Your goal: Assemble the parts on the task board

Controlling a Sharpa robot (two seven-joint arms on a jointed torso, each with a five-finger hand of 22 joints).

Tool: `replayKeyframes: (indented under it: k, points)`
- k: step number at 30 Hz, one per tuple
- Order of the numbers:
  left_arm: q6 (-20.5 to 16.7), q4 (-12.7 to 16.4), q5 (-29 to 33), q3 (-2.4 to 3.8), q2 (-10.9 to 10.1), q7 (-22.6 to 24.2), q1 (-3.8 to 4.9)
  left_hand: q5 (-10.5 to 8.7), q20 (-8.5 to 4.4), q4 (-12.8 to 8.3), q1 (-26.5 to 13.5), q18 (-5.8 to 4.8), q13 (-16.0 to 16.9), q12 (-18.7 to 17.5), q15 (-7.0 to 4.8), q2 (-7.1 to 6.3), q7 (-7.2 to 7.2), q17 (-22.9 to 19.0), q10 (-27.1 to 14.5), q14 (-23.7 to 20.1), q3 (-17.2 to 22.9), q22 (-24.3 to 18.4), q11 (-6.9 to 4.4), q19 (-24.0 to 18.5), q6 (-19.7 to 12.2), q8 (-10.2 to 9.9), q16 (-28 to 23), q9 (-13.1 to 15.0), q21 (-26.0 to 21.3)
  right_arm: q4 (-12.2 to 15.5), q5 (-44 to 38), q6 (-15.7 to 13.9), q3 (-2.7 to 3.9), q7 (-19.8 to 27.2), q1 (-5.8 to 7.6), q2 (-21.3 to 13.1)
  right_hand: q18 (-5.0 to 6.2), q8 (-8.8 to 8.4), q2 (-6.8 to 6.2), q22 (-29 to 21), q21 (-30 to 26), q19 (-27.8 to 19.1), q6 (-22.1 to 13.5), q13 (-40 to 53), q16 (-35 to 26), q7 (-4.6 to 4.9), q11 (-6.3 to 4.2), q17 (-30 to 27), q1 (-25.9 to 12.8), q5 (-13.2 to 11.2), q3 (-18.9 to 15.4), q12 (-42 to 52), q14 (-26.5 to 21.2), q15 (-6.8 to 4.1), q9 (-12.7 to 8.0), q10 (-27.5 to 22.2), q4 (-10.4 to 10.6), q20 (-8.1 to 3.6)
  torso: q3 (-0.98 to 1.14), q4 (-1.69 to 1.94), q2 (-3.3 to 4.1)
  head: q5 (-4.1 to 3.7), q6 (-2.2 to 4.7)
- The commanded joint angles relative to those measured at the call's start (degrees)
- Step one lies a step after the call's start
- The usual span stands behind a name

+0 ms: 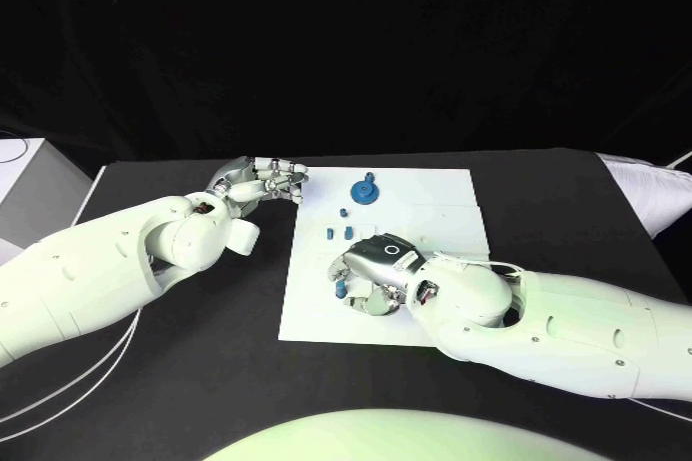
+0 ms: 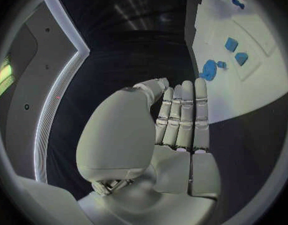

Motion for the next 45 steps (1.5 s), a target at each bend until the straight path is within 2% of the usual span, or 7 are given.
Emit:
replayKeyframes:
  k: [1,6,13,23,28,33,45]
  points:
    - [0.9,0.1,0.2,0.05,0.0,0.1,0.0,0.3,0.02,0.0,0.2,0.19,0.1,-0.2,0.02,0.32,0.07,0.1,0.5,0.3,-0.4,0.1,-0.04,0.5,0.1,-0.2,-0.2,0.0,-0.3,0.2,-0.3,-2.2,0.0,0.4,-0.06,-0.2,0.11,-1.06,1.37,-0.7,-1.1,0.1,-1.4,-0.6,-0.5,-0.11,0.49,-0.8,3.3,-0.1,-7.0,1.6,1.5,0.63,-0.3,-2.9,1.9,0.7,0.0,0.01,0.0,-0.07,0.05]
    - [0.9,0.1,0.2,0.05,0.0,0.1,0.0,0.3,0.02,0.0,0.2,0.19,0.1,-0.2,0.02,0.32,0.07,0.1,0.5,0.3,-0.4,0.1,-0.04,0.5,0.1,-0.2,-0.2,0.0,-0.3,0.5,-0.3,-4.3,0.0,0.4,-0.07,-0.9,0.43,-2.5,0.96,-2.3,-3.6,-0.1,-3.4,-0.8,-1.1,-0.98,1.46,-2.2,10.1,-0.1,-16.3,3.3,1.0,1.43,-0.7,-8.8,10.4,1.34,-0.02,0.02,-0.02,-0.22,0.16]
    - [0.9,0.1,0.2,0.05,0.0,0.1,0.0,0.3,0.02,0.0,0.2,0.19,0.1,-0.2,0.02,0.32,0.07,0.1,0.5,0.3,-0.4,0.1,-0.04,0.5,0.1,-0.2,-0.2,0.0,-0.3,1.9,0.3,-7.1,0.12,0.7,0.09,-3.1,0.47,-2.73,0.67,-2.5,-3.9,-0.1,-3.9,-0.7,-1.1,-1.23,1.52,-2.3,10.5,-0.2,-17.3,3.9,1.0,1.51,-0.8,-9.4,10.7,1.42,-0.02,0.02,-0.05,-0.41,0.34]
    - [0.7,0.1,0.3,0.05,0.1,0.8,0.0,0.3,0.02,0.0,0.2,0.19,0.1,-0.2,0.02,0.32,0.07,0.1,0.5,0.3,-0.4,0.1,-0.04,0.5,0.1,-0.2,-0.2,0.0,-0.3,3.7,20.6,-11.3,0.8,7.0,3.79,-11.5,-0.25,0.36,2.65,0.6,0.8,1.4,2.4,1.3,0.0,1.54,-0.83,-0.7,10.2,0.8,-11.4,11.9,1.7,-0.37,-0.3,6.3,10.4,-0.13,-0.09,-0.09,-0.14,-1.14,1.01]
    - [0.4,0.2,0.6,0.05,0.1,1.4,-0.02,0.29,0.03,0.0,0.1,0.18,0.1,-0.4,0.04,0.23,0.07,0.1,0.6,0.3,-0.5,0.1,-0.03,0.5,0.1,-0.3,-0.3,0.0,-0.4,4.2,34.6,-8.5,0.98,8.5,6.01,-16.5,-0.68,2.68,1.66,2.9,3.9,2.0,5.1,7.6,1.5,-0.62,-3.34,1.5,6.7,0.7,-10.2,18.8,2.3,-2.32,0.6,13.7,10.3,-1.72,-0.02,-0.07,-0.18,-1.99,1.49]
    - [0.1,0.6,0.7,0.05,0.1,1.9,-0.17,0.29,0.05,0.1,0.1,0.18,0.1,-0.4,0.05,0.19,0.08,0.1,0.6,0.3,-0.6,0.1,-0.03,0.5,0.1,-0.4,-0.3,0.0,-0.4,4.5,42.7,-4.2,1.03,5.4,7.28,-21.0,-1.86,7.17,3.02,8.6,11.9,3.3,6.5,67.9,5.2,-2.96,-5.63,7.3,1.6,1.9,-11.4,72.5,3.7,-3.31,4.8,22.8,9.1,-3.57,-0.09,-0.08,-0.23,-3.12,1.79]
    - [-0.3,1.5,1.0,0.05,-0.1,2.2,-0.81,0.28,0.08,0.2,-0.1,0.17,0.1,-0.5,0.08,0.16,0.08,0.2,0.7,0.4,-0.7,0.0,-0.01,0.5,0.0,-0.5,-0.3,0.0,-0.5,7.5,42.8,0.3,0.38,-8.7,7.34,-28.5,-3.8,10.02,4.47,15.5,22.2,4.4,7.0,84.3,10.8,-3.18,-5.37,18.5,-6.7,3.3,-15.7,84.9,5.6,-3.82,7.3,29.8,10.6,-3.18,-0.21,-0.54,-0.59,-4.26,1.68]
